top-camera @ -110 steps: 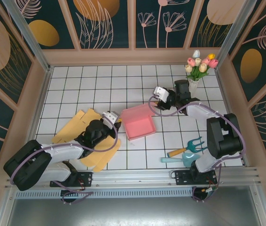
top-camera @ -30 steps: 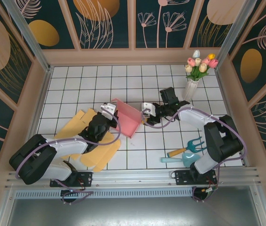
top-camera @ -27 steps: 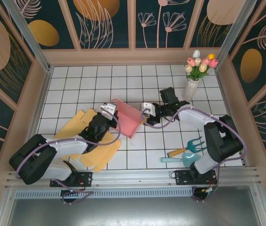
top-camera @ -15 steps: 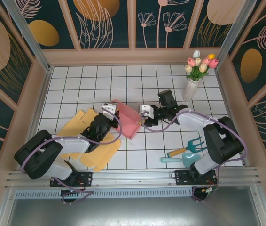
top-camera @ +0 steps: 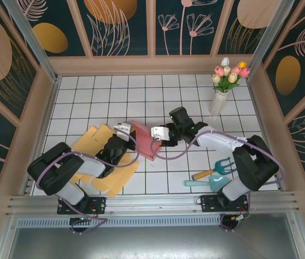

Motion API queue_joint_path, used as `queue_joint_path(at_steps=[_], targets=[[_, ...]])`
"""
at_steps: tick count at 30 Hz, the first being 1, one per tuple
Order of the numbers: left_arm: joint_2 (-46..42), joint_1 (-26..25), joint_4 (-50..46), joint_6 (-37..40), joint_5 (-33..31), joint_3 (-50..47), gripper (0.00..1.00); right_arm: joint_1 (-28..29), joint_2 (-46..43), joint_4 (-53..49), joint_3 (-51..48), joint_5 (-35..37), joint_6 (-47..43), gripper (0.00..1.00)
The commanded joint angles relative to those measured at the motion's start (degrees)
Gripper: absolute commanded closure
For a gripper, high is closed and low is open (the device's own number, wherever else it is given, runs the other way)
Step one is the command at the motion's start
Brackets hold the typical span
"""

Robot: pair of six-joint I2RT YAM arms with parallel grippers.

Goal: Fold the paper box

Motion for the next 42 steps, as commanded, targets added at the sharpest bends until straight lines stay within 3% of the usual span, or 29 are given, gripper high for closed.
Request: queue_joint_path(at_steps=[1,6,12,17,30,37,42], targets=[[1.82,-0.33,-1.16,-3.17,3.02,0.11,1.00,2.72,-1.29,-3.47,1.87,6.73,-2.48,0.53],[0.74,-0.33,-8.60,-6.52,2.67,1.99,0.96,5.67,-0.66,-5.51,2.56,10.35,-2.69,0.53],[-2.44,-0.41,-24.56,-13.16,-0.39,6.33,0.80,7.63,0.27,-7.19,3.46,13.00,-2.62,0.53],[-4.73,-0.37,-32.21,-16.85,-0.04,7.91,0.69,8.65,1.40,-8.03,4.13,15.10,-1.91,0.53],[-18.22,-0.40,-43.98,-22.19,-2.02,3.50,0.65,9.44,3.89,-10.58,6.48,18.43,-1.07,0.54],[-24.17,-0.38,-45.05,-26.23,0.32,-1.88,0.71,9.71,5.23,-12.87,7.58,19.36,-1.06,0.54],[-35.98,-0.39,-49.58,-28.87,-1.50,-6.09,0.74,9.86,5.68,-14.70,8.19,21.54,-1.50,0.54]])
